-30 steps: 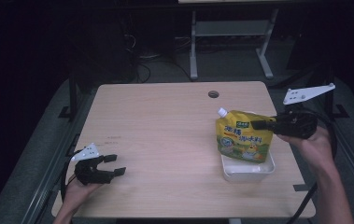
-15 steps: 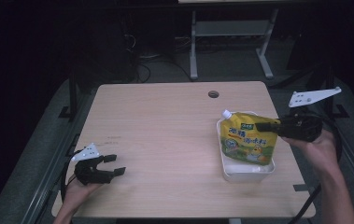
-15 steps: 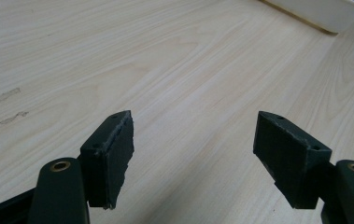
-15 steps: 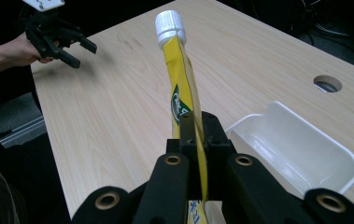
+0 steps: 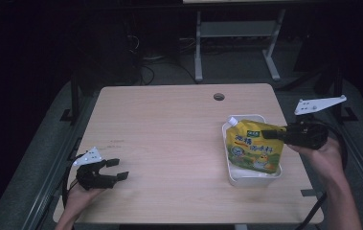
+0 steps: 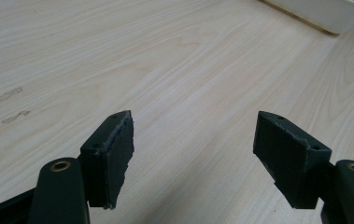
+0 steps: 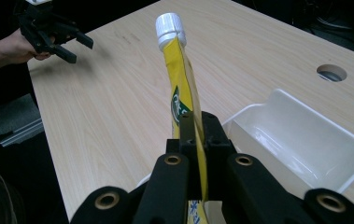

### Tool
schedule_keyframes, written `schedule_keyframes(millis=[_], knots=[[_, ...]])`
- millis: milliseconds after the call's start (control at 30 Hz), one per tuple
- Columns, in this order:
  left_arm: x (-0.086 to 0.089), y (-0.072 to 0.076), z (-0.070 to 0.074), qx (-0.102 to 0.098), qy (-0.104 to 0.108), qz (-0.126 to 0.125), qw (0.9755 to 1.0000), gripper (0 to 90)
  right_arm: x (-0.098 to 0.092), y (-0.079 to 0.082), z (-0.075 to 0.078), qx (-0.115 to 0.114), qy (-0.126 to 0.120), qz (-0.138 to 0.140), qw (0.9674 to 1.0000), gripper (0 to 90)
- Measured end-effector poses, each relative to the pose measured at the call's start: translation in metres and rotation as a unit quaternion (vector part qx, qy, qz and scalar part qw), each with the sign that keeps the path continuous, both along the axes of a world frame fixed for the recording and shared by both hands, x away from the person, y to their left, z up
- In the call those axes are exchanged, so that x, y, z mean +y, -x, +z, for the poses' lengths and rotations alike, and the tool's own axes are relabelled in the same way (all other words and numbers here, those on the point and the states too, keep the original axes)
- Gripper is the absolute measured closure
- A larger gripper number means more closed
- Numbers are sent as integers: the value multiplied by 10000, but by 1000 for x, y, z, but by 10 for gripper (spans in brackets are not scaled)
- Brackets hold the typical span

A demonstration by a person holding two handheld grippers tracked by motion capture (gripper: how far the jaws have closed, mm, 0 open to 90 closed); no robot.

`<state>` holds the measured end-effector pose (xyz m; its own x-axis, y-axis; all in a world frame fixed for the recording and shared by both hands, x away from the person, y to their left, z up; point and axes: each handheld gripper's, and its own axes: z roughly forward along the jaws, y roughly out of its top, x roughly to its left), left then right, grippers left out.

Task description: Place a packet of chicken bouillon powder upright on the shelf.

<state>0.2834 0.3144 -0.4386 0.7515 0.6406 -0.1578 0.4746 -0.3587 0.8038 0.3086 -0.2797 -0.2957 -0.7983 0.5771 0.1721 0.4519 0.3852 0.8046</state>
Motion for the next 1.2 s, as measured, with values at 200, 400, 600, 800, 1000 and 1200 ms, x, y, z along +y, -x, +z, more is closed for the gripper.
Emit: schedule_keyframes(millis=[200,400,600,800,1000,1200], knots=[[0,0,0,-2,-5,-1,10000,283,0,-1,-10,56,-42,-1,10000,891],[-1,0,-1,15,1,-6,10000,282,-2,-2,-19,104,-113,-19,9999,889],[-1,0,-1,14,13,-3,10000,283,-4,-2,-26,136,-156,-39,9998,886],[-1,0,0,12,18,-1,10000,283,-8,-3,-32,180,-254,-74,9995,884],[-2,0,0,-2,-17,-29,10000,283,-15,0,-38,224,-336,-146,9991,884],[-4,0,-1,16,-25,-45,10000,282,-28,3,-49,290,-461,-274,9981,885]])
